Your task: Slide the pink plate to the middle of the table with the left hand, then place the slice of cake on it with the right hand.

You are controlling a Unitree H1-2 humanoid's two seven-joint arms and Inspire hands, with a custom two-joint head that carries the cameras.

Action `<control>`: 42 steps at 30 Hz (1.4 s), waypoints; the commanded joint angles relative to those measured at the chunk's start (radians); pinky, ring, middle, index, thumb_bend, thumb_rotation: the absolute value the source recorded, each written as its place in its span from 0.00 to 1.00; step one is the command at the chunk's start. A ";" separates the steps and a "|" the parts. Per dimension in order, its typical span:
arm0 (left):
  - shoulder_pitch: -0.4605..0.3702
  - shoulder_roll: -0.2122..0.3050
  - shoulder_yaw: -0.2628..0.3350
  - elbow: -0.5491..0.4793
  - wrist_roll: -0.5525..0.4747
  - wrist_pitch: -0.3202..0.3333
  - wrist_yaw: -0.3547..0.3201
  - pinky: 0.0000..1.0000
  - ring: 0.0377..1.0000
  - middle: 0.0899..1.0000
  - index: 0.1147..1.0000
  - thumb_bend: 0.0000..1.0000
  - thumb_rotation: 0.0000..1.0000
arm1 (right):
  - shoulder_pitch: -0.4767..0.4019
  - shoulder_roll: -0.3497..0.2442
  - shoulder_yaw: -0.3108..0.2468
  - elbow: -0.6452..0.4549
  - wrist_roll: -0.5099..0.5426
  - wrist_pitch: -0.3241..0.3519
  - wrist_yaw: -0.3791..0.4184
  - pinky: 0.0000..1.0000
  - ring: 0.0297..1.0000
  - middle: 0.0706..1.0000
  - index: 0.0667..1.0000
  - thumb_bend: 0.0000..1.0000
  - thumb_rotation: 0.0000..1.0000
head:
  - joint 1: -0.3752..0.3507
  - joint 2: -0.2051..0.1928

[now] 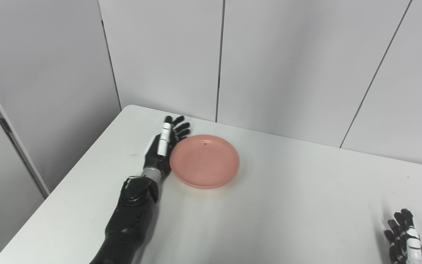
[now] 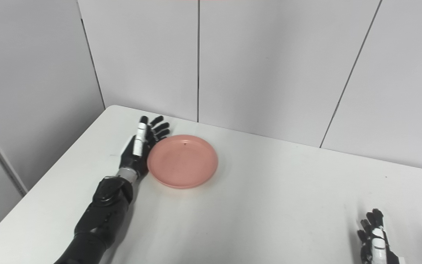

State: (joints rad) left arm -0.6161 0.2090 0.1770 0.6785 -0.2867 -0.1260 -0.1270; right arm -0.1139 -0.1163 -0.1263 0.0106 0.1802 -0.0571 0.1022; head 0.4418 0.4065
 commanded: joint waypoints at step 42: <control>0.276 -0.262 -0.194 -0.487 0.076 0.205 -0.023 0.96 0.96 0.95 0.95 0.70 0.99 | -0.012 0.086 0.127 -0.138 -0.212 0.069 -0.096 1.00 0.96 0.94 0.97 0.60 0.76 | -0.576 0.180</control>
State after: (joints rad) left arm -0.3444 -0.0275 0.0020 0.1886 -0.2196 0.0859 -0.1424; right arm -0.1075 -0.0297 0.0014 -0.0909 -0.0231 0.0282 0.0132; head -0.1349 0.5859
